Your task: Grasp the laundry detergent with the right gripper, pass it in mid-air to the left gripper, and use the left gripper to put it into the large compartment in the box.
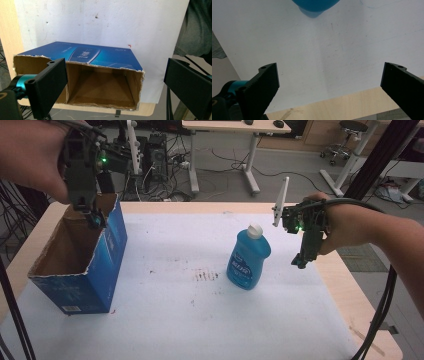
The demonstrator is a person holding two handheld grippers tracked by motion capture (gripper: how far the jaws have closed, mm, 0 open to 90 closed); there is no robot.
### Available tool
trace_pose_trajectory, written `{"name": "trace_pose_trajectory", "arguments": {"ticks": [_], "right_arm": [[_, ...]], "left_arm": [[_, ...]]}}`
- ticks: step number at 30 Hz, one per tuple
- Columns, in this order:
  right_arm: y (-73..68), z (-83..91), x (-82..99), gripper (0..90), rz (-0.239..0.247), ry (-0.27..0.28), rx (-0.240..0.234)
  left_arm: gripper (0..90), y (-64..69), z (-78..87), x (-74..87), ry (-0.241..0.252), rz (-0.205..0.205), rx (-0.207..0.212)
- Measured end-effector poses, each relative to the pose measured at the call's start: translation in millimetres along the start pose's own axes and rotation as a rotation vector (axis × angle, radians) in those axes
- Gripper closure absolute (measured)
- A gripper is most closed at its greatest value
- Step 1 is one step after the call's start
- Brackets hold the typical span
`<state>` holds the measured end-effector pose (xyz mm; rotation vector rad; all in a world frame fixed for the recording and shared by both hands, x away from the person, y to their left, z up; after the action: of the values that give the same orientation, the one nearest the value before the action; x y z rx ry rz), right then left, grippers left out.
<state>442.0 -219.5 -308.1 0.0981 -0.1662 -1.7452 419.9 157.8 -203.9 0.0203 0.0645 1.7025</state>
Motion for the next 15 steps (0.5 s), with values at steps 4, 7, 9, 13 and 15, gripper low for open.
{"name": "trace_pose_trajectory", "arguments": {"ticks": [4, 7, 9, 13, 15], "right_arm": [[-3.6, -0.1, 1.6, 0.9, -0.018, 0.030, 0.004], [-8.4, -2.3, 4.1, 0.9, -0.049, 0.060, -0.016], [-10.5, -6.2, 7.8, 0.9, -0.081, 0.080, -0.031], [-14.7, -14.5, 12.3, 1.0, -0.152, 0.151, -0.052], [-16.9, -18.4, 14.7, 0.9, -0.184, 0.183, -0.062]], "left_arm": [[4.8, 4.7, 0.6, -0.7, -0.002, -0.001, -0.007], [4.8, 6.6, 1.5, -1.2, -0.004, -0.003, -0.007], [4.8, 7.5, 1.2, -1.5, -0.007, -0.003, -0.009], [4.8, 7.5, -0.2, -2.0, -0.004, -0.008, -0.007], [4.8, 6.6, -1.3, -2.8, -0.010, -0.011, -0.006]]}}
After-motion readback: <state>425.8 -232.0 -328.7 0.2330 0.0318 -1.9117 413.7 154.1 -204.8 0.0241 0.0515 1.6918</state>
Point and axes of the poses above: each handheld gripper's, and its own axes: z roughly backward along the jaws, x roughly out of its underside, y roughly to its right, the point moved 4 cm from there along -z, roughly forward along the jaws, and after that the axes turned 5 degrees about x, right-handed, at the moved point
